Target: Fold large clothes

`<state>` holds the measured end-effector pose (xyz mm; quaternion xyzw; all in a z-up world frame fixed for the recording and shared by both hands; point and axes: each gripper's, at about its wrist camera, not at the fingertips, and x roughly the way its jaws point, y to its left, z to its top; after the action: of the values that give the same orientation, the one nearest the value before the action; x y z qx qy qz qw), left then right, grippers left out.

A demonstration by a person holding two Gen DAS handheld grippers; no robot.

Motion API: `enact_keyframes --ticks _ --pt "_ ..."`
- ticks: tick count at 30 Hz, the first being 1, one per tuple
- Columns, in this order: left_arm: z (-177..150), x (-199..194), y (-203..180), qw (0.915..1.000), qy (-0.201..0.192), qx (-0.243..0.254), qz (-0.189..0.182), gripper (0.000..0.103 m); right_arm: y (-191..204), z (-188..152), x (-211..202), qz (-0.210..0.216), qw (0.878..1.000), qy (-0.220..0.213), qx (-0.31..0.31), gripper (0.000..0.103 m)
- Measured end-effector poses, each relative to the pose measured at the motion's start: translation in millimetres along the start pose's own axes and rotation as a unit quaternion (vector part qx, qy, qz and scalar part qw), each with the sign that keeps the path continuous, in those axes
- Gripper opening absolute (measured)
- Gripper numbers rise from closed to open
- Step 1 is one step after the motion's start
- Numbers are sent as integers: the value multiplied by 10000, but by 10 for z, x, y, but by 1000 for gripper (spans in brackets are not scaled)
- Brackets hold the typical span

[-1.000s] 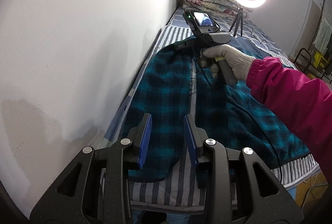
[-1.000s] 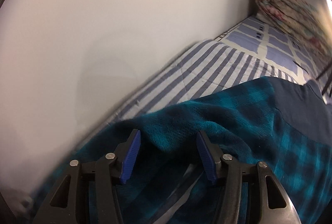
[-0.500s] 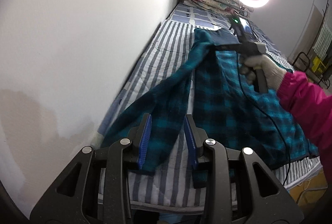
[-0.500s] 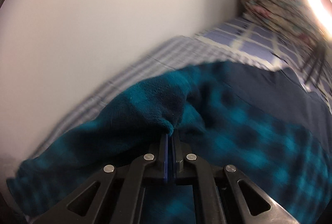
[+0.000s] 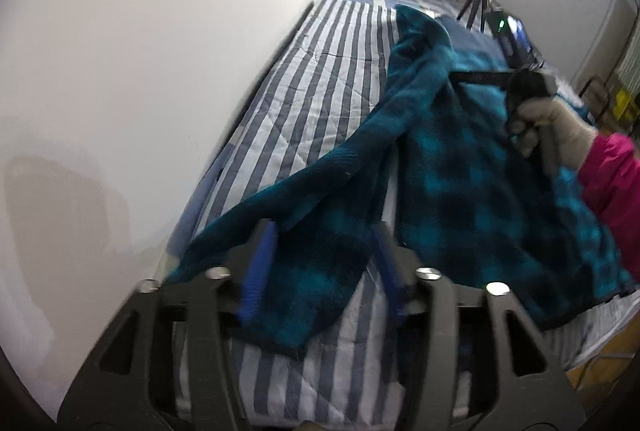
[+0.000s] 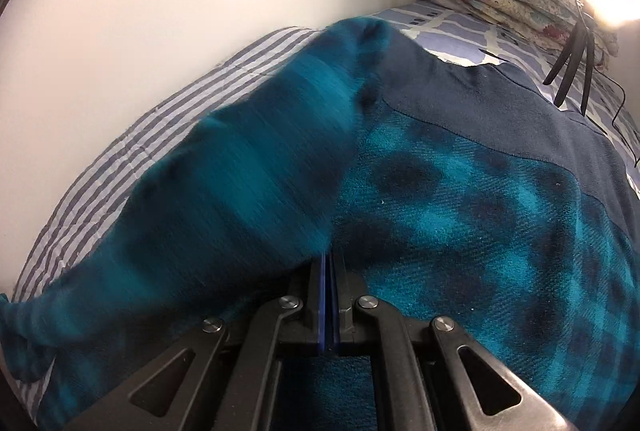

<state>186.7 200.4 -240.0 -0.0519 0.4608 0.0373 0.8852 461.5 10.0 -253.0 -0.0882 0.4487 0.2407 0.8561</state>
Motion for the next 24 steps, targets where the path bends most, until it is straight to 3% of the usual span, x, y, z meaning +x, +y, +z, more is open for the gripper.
enact_keyframes --ticks 5,9,10,11,12,13,15,19,21,22,24 --pt "190 412 -136 9933 -39 898 729 67 -101 -7 4 79 9997 -47 208 0" --pt "249 812 -17 9909 430 1096 656 66 -125 -13 -16 171 9995 -43 251 0" --pt "244 887 27 9912 513 1078 576 52 -135 -15 -28 197 9994 -44 284 0" --pt "235 900 33 9923 529 1024 451 27 -148 -22 -48 245 9991 -44 341 0" --pt "245 883 46 9937 533 940 310 14 -161 -31 -63 296 9988 -45 388 1" --pt "256 841 44 9945 510 884 252 5 -188 -25 -82 369 9983 -48 446 2" --pt "294 694 10 9953 349 878 206 4 -213 -29 -145 473 9975 -58 523 9" --pt "397 36 -275 9932 -231 1143 -55 3 -212 -15 -359 738 9949 -203 653 23" --pt "371 -271 -466 9904 -462 1275 -273 3 -228 6 -522 927 9923 -312 759 30" --pt "321 -432 -615 9886 -508 1302 -565 3 -245 14 -597 1026 9905 -371 833 31" --pt "270 -509 -843 9853 -440 1363 -932 3 -293 24 -739 1236 9860 -470 1020 32"
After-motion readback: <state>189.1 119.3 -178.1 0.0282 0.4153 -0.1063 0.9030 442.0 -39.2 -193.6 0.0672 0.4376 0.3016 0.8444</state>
